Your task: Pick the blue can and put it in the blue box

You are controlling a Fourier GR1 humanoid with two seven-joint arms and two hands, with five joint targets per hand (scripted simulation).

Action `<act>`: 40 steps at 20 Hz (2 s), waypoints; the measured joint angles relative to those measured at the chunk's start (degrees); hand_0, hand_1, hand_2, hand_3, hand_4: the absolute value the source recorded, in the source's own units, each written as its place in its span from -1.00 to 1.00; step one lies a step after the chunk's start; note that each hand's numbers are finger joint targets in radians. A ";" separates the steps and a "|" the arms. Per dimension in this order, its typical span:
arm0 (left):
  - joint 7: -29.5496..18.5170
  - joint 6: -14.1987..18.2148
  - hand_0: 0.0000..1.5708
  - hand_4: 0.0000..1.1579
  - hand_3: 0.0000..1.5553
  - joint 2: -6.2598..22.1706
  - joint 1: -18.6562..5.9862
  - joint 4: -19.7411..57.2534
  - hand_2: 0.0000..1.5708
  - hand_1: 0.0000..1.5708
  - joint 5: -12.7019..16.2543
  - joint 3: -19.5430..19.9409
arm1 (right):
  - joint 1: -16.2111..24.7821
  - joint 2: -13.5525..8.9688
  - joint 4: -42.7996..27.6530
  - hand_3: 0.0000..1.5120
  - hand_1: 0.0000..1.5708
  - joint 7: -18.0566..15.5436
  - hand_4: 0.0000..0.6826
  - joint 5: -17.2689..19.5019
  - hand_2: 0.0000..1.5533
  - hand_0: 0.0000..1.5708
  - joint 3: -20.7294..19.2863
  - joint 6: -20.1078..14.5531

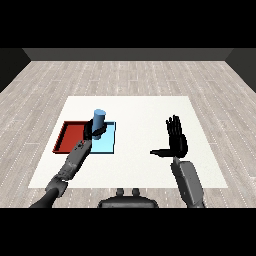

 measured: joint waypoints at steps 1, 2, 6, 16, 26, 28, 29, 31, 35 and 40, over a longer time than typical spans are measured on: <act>0.41 -0.71 1.00 0.81 0.90 0.20 -0.99 2.57 0.99 1.00 -0.21 0.41 | -0.07 0.43 0.96 -1.00 -1.00 -0.56 -1.00 0.03 -1.00 -1.00 0.10 0.31; 0.44 -0.81 1.00 0.81 0.91 -0.18 -1.97 5.48 0.99 1.00 -0.79 0.48 | -0.23 0.68 1.26 -1.00 -1.00 -0.49 -1.00 -0.07 -1.00 -1.00 -0.19 0.11; 0.88 -1.63 1.00 0.78 0.88 -1.14 -6.11 16.22 0.99 1.00 -2.96 0.74 | -1.03 1.25 3.56 -1.00 -1.00 -0.64 -1.00 -0.65 -1.00 -1.00 -1.14 0.49; 2.14 -1.24 0.39 -0.12 0.23 -5.19 -9.24 31.00 0.39 0.39 -1.58 5.67 | -2.73 0.91 8.40 -1.00 -1.00 -1.10 -1.00 -2.47 -1.00 -1.00 -4.74 1.95; 6.04 1.63 -1.00 -1.00 -1.00 -4.61 -10.92 35.67 -1.00 -1.00 -3.83 5.15 | -2.33 0.44 6.23 -1.00 -1.00 -0.48 -1.00 -3.02 -1.00 -1.00 -5.85 3.04; 5.17 3.49 -1.00 -1.00 -1.00 -4.76 -10.85 34.95 -1.00 -1.00 -3.52 5.79 | -1.70 0.51 6.03 -1.00 -1.00 -1.19 -1.00 -2.86 -1.00 -1.00 -5.87 3.66; 4.26 4.06 -1.00 -1.00 -1.00 -4.63 -10.60 34.34 -1.00 -1.00 -3.09 6.37 | -2.07 0.91 5.50 -1.00 -1.00 -0.58 -1.00 -2.50 -1.00 -1.00 -5.48 2.93; 1.60 5.18 -1.00 -1.00 -1.00 -4.60 -10.14 32.65 -1.00 -1.00 -2.00 7.76 | -2.42 0.82 5.79 -1.00 -1.00 -0.64 -1.00 -2.67 -1.00 -1.00 -5.77 3.33; -9.23 3.52 -1.00 -1.00 -1.00 -4.03 -10.22 23.93 -1.00 -1.00 0.88 10.87 | -2.69 0.19 5.51 -1.00 -1.00 -0.41 -1.00 -2.14 -1.00 -1.00 -5.71 3.57; -20.17 -8.21 -1.00 -1.00 -1.00 -5.20 -8.90 12.49 -1.00 -1.00 2.74 10.77 | -1.28 -0.29 5.81 -1.00 -1.00 -0.40 -1.00 -0.85 -1.00 -1.00 -4.45 4.32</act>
